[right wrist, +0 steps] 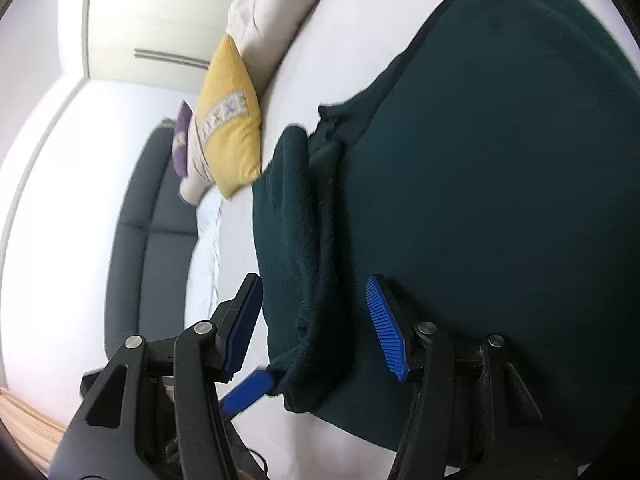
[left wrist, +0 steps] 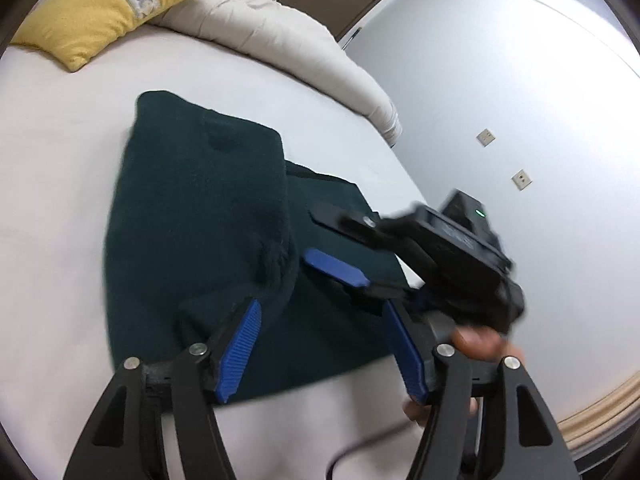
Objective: Fold small clothes
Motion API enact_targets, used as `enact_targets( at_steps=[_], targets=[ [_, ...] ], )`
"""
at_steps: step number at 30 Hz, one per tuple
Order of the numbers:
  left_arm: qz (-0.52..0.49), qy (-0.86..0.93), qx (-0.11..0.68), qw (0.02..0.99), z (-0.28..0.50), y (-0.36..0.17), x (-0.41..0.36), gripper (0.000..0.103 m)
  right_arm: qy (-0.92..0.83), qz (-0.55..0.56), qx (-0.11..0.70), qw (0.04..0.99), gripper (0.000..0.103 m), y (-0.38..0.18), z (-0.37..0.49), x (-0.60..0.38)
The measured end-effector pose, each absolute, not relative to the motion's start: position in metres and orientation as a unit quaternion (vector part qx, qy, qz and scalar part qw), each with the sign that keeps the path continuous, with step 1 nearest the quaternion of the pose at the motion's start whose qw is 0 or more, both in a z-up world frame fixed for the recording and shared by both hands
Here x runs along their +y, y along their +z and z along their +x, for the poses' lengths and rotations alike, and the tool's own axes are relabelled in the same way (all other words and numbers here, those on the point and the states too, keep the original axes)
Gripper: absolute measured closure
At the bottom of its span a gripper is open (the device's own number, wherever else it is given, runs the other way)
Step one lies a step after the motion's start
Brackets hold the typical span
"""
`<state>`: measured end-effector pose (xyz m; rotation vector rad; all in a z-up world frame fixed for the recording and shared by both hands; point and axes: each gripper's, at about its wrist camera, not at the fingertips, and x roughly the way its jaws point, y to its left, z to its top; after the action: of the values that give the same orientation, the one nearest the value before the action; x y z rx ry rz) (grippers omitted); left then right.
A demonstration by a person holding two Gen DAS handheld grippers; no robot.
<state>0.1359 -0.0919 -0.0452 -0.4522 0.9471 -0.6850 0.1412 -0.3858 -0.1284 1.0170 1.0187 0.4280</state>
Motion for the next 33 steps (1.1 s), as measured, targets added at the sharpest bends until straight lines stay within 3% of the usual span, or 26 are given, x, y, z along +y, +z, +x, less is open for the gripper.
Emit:
enact_targets(
  at_steps=[13,15,18,23,29,33],
  targets=[
    [-0.251,-0.303,0.427,0.814,0.107,-0.065,-0.009,0.037,0.168,0.39,0.539,0.727,0.05,-0.127,0.197,-0.329],
    [-0.246,-0.299,0.426,0.818,0.106,-0.066,-0.007,0.037,0.165,0.362,0.556,0.73,0.054,-0.126,0.204,-0.319],
    [-0.24,-0.3,0.419,0.823,0.11,-0.063,-0.011,0.037,0.161,0.326,0.567,0.739,0.067,-0.123,0.207,-0.309],
    [-0.163,-0.32,0.378,0.853,0.127,-0.045,-0.06,0.035,0.164,0.367,0.565,0.72,0.081,-0.135,0.201,-0.331],
    [-0.068,-0.333,0.408,0.847,0.144,-0.081,-0.107,0.038,0.206,0.422,0.563,0.68,0.081,-0.151,0.195,-0.349],
    [-0.028,-0.332,0.399,0.854,0.13,-0.094,-0.11,0.047,0.233,0.447,0.561,0.656,0.081,-0.161,0.194,-0.362]
  ],
)
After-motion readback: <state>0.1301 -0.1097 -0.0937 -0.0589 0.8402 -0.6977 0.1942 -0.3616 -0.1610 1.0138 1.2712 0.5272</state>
